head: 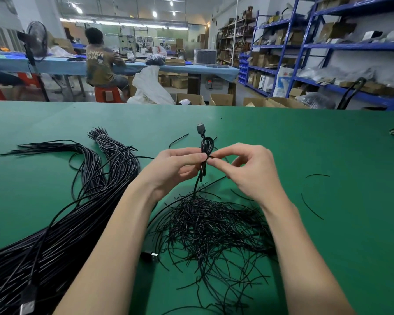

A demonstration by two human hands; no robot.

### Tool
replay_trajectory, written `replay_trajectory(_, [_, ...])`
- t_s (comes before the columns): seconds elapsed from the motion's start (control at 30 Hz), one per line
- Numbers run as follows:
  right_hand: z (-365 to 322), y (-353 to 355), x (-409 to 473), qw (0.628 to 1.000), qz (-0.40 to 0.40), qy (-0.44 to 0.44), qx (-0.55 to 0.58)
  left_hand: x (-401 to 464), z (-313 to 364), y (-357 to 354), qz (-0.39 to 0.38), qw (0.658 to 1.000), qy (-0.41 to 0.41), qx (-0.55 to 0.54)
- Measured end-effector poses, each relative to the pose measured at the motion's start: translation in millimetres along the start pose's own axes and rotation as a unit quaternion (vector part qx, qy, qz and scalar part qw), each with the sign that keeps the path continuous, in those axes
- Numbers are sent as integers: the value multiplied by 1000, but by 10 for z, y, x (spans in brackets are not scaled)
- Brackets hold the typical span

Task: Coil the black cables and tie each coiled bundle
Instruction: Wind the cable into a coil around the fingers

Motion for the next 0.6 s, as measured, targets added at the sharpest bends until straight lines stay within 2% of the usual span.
replay_trajectory(0.1, [1,18,1,999,17,-12,38,-1,59,-22,-6,999,-36,1])
replay_trajectory(0.17, [142,-4,17,986,29,-99,128,-12,153,-57,-2,996,-88,23])
replay_trajectory(0.2, [273,-76,-12,962,27,-179,204,-23,204,-67,10,993,-114,43])
replay_trajectory(0.23, [410,-222,-80,918,11,-265,294,-29,250,-68,25,988,-137,65])
replay_trajectory(0.27, [485,-392,-174,859,-10,-339,383,-30,285,-69,38,984,-155,83])
replay_trajectory(0.3, [516,-522,-246,804,-23,-382,456,-28,303,-67,45,981,-164,97])
replay_trajectory(0.33, [522,-594,-280,771,-29,-395,498,-29,307,-63,49,980,-163,102])
replay_trajectory(0.37, [531,-615,-273,767,-34,-390,508,-31,302,-56,51,981,-158,101])
replay_trajectory(0.4, [522,-597,-251,788,-39,-373,488,-33,291,-47,50,983,-150,97])
replay_trajectory(0.47, [494,-438,-158,873,-32,-305,380,-38,265,-21,52,985,-135,93])
replay_trajectory(0.53, [384,-231,-39,944,-15,-195,265,-40,238,7,56,987,-120,87])
replay_trajectory(0.6, [212,-108,21,982,-17,-81,167,-22,192,9,50,990,-104,79])
Point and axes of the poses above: each hand's wrist, its own x-axis towards the middle knuckle, its own y-axis out of the back of the hand, z = x × y, the point moved 10 cm from there along x, towards the middle knuckle, and after that the axes turned 5 degrees about x, right-handed, at the moved point
